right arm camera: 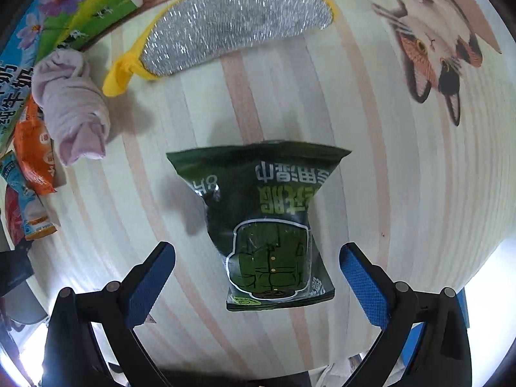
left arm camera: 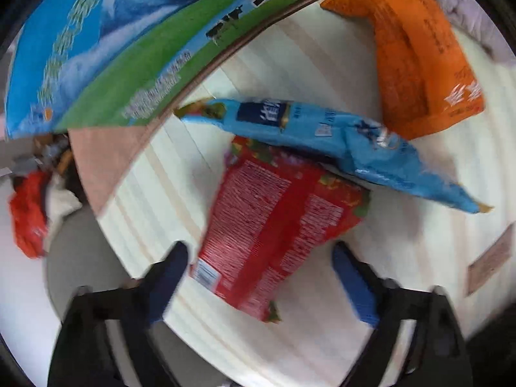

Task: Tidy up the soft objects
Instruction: 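Grasp the green snack bag with the right tool while the left tool grasps the red snack bag, then release the green bag into the box with the right tool while the left releases the red bag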

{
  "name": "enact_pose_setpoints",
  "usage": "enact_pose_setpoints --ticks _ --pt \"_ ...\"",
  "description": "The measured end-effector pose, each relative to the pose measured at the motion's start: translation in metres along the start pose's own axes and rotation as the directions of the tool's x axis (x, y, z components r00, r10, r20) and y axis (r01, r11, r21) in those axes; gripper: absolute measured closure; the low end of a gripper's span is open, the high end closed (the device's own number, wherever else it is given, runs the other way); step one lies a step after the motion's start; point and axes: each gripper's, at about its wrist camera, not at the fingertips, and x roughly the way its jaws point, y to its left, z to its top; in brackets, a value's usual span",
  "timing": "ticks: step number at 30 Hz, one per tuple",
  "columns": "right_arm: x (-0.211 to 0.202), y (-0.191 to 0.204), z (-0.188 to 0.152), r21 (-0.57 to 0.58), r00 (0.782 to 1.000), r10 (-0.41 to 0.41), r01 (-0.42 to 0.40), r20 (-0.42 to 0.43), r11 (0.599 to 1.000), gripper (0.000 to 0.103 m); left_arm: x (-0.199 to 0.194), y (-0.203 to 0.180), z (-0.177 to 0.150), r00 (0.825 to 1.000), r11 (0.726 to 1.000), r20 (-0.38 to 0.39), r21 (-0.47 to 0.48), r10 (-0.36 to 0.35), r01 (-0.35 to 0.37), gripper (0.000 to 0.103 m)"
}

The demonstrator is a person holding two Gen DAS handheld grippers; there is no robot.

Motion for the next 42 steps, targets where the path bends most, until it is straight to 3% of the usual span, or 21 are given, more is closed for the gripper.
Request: enact_pose_setpoints --ticks 2,5,8,9,11,15,17,21,27,29,31,33,34,36,37,40,42 --pt "0.004 0.001 -0.001 -0.005 1.0 0.012 -0.012 -0.014 1.0 0.0 0.0 0.006 -0.004 1.0 0.999 -0.006 -0.05 -0.014 0.014 0.041" --pt "0.009 0.005 -0.003 -0.017 0.999 0.035 -0.035 -0.02 0.999 0.005 0.003 0.017 -0.013 0.997 0.984 -0.034 -0.164 -0.073 0.066 0.048" --pt "0.006 0.012 -0.009 -0.047 1.0 0.007 -0.008 -0.008 0.999 0.028 0.009 0.029 -0.027 0.984 0.941 -0.062 -0.308 -0.164 0.138 0.054" --pt "0.005 0.017 -0.011 -0.066 1.0 -0.005 0.005 -0.004 0.998 0.037 0.01 0.034 -0.033 0.977 0.918 -0.062 -0.358 -0.206 0.17 0.056" --pt "0.005 0.025 -0.017 -0.102 1.0 -0.012 0.012 0.002 0.995 0.04 0.014 0.041 -0.045 0.955 0.864 -0.058 -0.444 -0.292 0.238 0.058" --pt "0.004 0.047 -0.03 -0.189 1.0 -0.011 0.01 -0.001 0.982 0.047 0.019 0.046 -0.07 0.894 0.751 -0.022 -0.552 -0.448 0.363 0.06" --pt "0.004 0.057 -0.041 -0.23 1.0 0.004 -0.007 -0.015 0.973 0.051 0.022 0.045 -0.08 0.869 0.718 -0.01 -0.569 -0.495 0.402 0.06" --pt "0.008 0.071 -0.056 -0.308 0.999 0.01 -0.026 -0.053 0.951 0.053 0.02 0.036 -0.086 0.883 0.748 -0.001 -0.532 -0.47 0.397 0.059" --pt "0.002 0.057 -0.058 -0.202 0.995 0.088 -0.097 -0.055 0.974 0.044 0.016 0.022 -0.076 0.904 0.793 -0.024 -0.492 -0.426 0.36 0.049" --pt "0.002 0.046 -0.054 -0.129 0.993 0.107 -0.111 -0.04 0.985 0.042 0.017 0.014 -0.065 0.903 0.79 -0.032 -0.498 -0.428 0.357 0.046" --pt "0.004 0.043 -0.045 -0.1 0.991 0.126 -0.129 -0.035 0.987 0.042 0.03 0.015 -0.064 0.887 0.766 -0.035 -0.519 -0.461 0.378 0.043" --pt "0.007 0.043 -0.042 -0.097 0.993 0.11 -0.113 -0.035 0.989 0.042 0.032 0.016 -0.065 0.889 0.754 -0.011 -0.536 -0.457 0.381 0.041" --pt "0.008 0.045 -0.041 -0.102 0.994 0.1 -0.103 -0.036 0.989 0.043 0.032 0.015 -0.066 0.895 0.756 -0.008 -0.538 -0.447 0.373 0.039" --pt "0.01 0.058 -0.039 -0.112 0.996 0.081 -0.084 -0.032 0.99 0.044 0.033 0.007 -0.065 0.892 0.76 0.01 -0.519 -0.452 0.391 0.018" --pt "0.01 0.06 -0.038 -0.125 0.997 0.072 -0.075 -0.028 0.989 0.044 0.032 0.003 -0.066 0.892 0.765 0.016 -0.508 -0.451 0.396 0.014" --pt "0.009 0.072 -0.049 -0.147 0.998 0.055 -0.059 -0.03 0.987 0.044 0.032 -0.011 -0.064 0.914 0.806 -0.009 -0.476 -0.405 0.352 0.008" --pt "0.011 0.078 -0.053 -0.146 0.997 0.064 -0.068 -0.034 0.987 0.044 0.033 -0.012 -0.066 0.913 0.796 -0.003 -0.492 -0.408 0.354 0.009"
